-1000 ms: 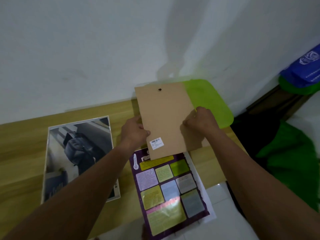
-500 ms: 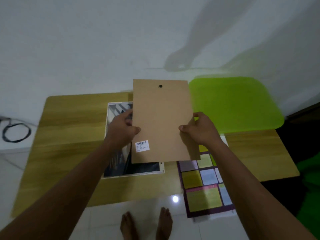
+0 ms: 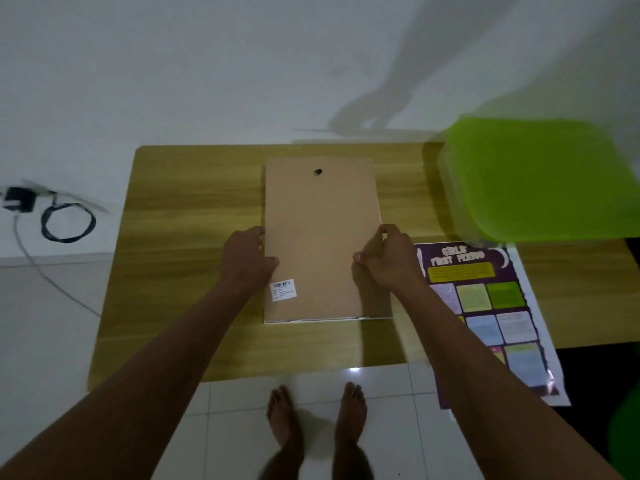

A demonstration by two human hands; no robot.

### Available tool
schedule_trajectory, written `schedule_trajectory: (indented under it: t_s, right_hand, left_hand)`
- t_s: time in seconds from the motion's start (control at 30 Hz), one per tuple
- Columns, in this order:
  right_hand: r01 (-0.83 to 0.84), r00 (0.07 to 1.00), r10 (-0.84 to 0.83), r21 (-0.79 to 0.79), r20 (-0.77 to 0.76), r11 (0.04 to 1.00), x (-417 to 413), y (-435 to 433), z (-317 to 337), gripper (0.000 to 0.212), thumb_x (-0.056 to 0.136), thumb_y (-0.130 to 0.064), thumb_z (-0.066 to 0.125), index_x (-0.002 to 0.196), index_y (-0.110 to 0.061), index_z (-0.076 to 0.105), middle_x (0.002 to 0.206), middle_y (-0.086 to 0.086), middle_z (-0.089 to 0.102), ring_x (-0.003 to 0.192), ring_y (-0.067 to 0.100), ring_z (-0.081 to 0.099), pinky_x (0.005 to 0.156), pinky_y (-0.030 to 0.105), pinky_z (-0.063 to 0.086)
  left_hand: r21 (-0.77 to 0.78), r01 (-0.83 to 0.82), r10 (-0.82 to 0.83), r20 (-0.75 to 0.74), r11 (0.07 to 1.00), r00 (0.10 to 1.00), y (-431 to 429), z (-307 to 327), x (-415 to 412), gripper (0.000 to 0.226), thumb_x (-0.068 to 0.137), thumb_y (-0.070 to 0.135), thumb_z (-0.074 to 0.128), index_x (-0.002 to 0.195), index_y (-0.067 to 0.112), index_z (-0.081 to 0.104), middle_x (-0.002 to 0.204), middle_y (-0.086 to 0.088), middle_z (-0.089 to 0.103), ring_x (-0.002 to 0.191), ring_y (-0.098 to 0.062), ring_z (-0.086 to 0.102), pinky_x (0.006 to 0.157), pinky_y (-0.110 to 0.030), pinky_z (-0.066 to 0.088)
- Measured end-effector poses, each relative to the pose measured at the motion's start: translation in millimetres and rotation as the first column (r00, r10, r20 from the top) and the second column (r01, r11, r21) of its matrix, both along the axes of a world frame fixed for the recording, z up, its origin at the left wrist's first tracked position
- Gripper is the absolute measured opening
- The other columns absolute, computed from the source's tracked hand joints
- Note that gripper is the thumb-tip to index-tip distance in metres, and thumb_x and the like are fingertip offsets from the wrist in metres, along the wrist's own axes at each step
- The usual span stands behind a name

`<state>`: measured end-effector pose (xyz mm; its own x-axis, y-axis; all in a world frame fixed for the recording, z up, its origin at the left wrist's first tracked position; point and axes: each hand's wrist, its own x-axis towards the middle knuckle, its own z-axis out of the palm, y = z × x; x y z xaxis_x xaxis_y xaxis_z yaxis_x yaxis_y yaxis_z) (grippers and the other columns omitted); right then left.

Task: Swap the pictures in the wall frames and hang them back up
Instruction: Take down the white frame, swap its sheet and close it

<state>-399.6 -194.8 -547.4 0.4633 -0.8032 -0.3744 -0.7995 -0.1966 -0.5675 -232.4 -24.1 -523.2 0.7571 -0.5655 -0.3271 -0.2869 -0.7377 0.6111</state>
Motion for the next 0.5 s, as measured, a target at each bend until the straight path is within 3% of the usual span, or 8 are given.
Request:
schedule_trajectory:
  t_s: [0.07,0.17,0.23,0.3,0.5]
  right_hand:
    - [-0.004,0.999,0.003,-0.037,-0.035,0.999,-1.8,3.7,-0.8,0.070,0.075,-0.034,0.084,0.132,-0.015,0.048,0.127,0.018,0.044,0.115,0.037,0.050,0.095,0.037,0.044]
    - [-0.015,0.997,0.011,-0.065,-0.075,0.998,-5.4,6.7,-2.5,0.067,0.078,-0.037,0.080,0.133,-0.018,0.046,0.131,0.018,0.040,0.123,0.041,0.041,0.102,0.042,0.039]
    - [-0.026,0.996,0.022,-0.055,-0.083,0.998,-6.9,7.3,-4.0,0.069,0.080,-0.036,0.079,0.136,-0.018,0.043,0.133,0.020,0.041,0.126,0.041,0.039,0.103,0.043,0.037]
    - [-0.015,0.999,0.014,-0.015,-0.051,1.000,-7.2,7.3,-4.6,0.077,0.081,-0.031,0.079,0.144,-0.018,0.035,0.137,0.020,0.040,0.129,0.039,0.039,0.100,0.041,0.039]
    - [-0.113,0.990,0.116,0.031,-0.075,0.993,-12.3,2.4,-0.6,0.091,0.076,-0.033,0.084,0.147,-0.014,0.031,0.138,0.017,0.037,0.129,0.034,0.040,0.098,0.035,0.039]
  left_hand:
    - [-0.004,0.006,-0.006,0.000,1.000,1.000,1.4,-4.5,-0.3,0.064,0.072,0.013,0.076,0.133,0.009,0.057,0.115,-0.020,0.065,0.105,-0.032,0.061,0.087,-0.033,0.045]
    - [-0.042,0.024,-0.024,0.015,0.999,1.000,0.6,-4.5,-3.2,0.064,0.063,0.023,0.065,0.124,0.003,0.062,0.103,-0.021,0.068,0.092,-0.035,0.065,0.077,-0.032,0.047]
    - [-0.066,0.023,-0.023,0.006,0.998,1.000,0.2,-4.6,-5.3,0.063,0.059,0.021,0.061,0.118,-0.001,0.062,0.096,-0.016,0.069,0.085,-0.036,0.066,0.076,-0.035,0.051]
    - [-0.070,0.004,-0.005,-0.007,0.998,1.000,1.1,-8.6,-4.8,0.057,0.066,0.011,0.071,0.118,-0.005,0.056,0.091,-0.009,0.066,0.083,-0.034,0.065,0.077,-0.040,0.053]
    - [-0.076,0.047,-0.049,-0.028,0.996,0.998,4.7,-20.2,-0.7,0.038,0.069,0.005,0.074,0.105,0.015,0.070,0.089,0.000,0.066,0.083,-0.027,0.067,0.079,-0.034,0.051]
